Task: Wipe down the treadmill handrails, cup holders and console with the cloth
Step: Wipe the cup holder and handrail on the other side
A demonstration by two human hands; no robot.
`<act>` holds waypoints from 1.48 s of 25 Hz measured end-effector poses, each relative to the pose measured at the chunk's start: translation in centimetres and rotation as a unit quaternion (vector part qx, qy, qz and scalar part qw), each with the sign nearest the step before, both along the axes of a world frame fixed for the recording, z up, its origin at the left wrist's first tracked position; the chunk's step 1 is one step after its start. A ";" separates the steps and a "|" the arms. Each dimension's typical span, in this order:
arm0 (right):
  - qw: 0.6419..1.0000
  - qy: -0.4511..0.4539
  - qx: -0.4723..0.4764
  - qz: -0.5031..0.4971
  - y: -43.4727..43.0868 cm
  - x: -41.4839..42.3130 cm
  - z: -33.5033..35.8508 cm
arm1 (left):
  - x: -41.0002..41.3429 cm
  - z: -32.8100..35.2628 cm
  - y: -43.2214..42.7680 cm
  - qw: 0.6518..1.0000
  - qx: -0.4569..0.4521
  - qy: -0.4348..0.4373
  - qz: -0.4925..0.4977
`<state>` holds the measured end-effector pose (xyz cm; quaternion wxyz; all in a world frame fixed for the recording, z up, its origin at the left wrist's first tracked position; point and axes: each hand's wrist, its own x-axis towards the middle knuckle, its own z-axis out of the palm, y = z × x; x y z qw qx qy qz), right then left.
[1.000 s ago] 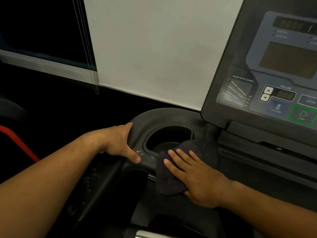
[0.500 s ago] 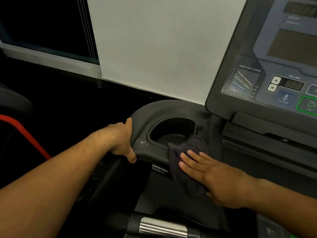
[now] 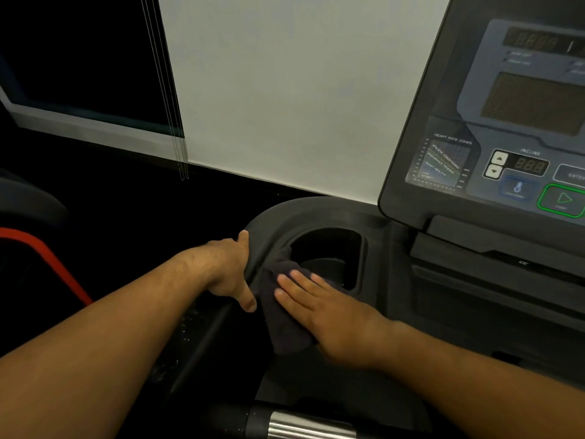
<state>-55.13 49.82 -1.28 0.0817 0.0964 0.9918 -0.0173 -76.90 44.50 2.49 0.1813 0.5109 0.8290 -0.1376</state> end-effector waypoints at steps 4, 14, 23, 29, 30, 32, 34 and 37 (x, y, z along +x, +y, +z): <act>0.999 -0.034 0.029 0.009 -0.3 2.0 0.1 | 0.2 -0.1 0.4 1.000 -0.015 0.010 -0.003; 0.993 -0.046 -0.003 -0.112 4.2 -7.6 3.6 | 0.0 -0.6 0.4 0.999 -0.003 0.032 -0.016; 0.937 -0.022 0.037 -0.346 12.2 -5.6 2.4 | 0.2 -0.7 0.4 1.000 -0.006 0.028 -0.011; 0.989 0.024 0.032 -0.140 5.9 -8.8 2.5 | 0.7 -0.6 0.8 0.998 -0.013 0.065 -0.018; 0.994 0.024 0.009 -0.105 4.8 -8.4 2.7 | 0.6 -0.6 0.7 0.997 -0.012 0.069 -0.022; 0.996 0.031 -0.060 -0.050 2.5 -7.0 2.9 | 0.4 -0.6 0.7 0.997 -0.013 0.066 -0.028; 0.989 0.032 -0.137 -0.035 0.8 -4.8 3.1 | 0.1 -0.7 0.7 0.999 -0.013 0.046 -0.025; 0.988 0.032 -0.144 -0.047 0.5 -0.2 3.4 | -0.1 -0.6 0.4 1.000 -0.003 0.013 -0.011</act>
